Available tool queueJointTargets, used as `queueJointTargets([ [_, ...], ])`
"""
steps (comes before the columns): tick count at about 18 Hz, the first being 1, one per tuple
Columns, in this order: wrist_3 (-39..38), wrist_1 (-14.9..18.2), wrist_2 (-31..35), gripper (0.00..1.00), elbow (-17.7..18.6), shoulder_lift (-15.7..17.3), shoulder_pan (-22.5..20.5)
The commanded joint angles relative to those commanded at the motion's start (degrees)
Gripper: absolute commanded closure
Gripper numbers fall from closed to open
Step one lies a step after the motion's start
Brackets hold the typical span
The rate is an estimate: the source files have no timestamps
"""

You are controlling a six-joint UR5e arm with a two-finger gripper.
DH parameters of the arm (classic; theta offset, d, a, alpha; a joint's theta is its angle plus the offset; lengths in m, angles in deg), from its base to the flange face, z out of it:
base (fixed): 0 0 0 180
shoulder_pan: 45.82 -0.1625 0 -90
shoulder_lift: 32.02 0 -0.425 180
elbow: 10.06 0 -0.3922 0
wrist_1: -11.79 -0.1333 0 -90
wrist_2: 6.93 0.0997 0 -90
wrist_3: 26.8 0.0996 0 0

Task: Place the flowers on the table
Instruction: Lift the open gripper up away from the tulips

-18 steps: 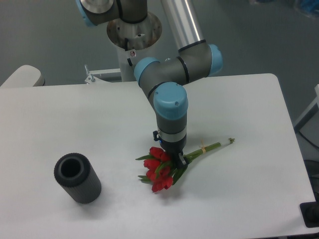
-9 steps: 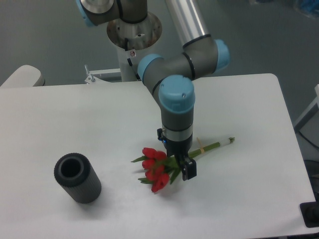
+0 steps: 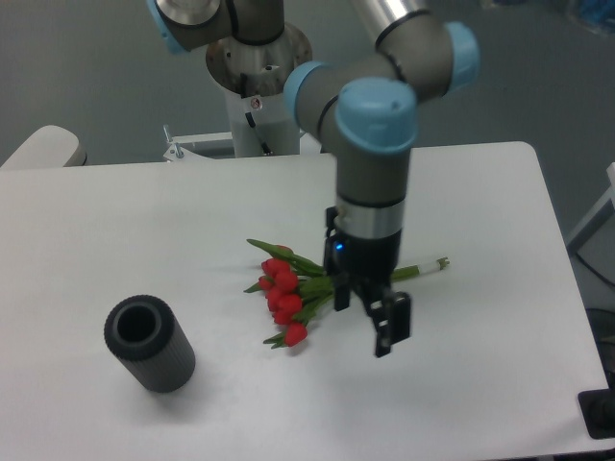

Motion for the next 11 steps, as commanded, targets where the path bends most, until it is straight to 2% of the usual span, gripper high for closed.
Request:
queueJointTargets([
  [3, 8.85, 4.31, 0.0, 0.0, -1.41, 0.26, -3.07],
  [5, 15.19, 6.07, -0.09, 0.0, -1.33, 0.35, -5.01],
  [8, 20.74, 6.6, -0.09, 0.0, -0.71, 0.61, -6.95],
  [11, 21.19, 6.6, 0.0, 0.0, -0.54, 1.14, -7.13],
])
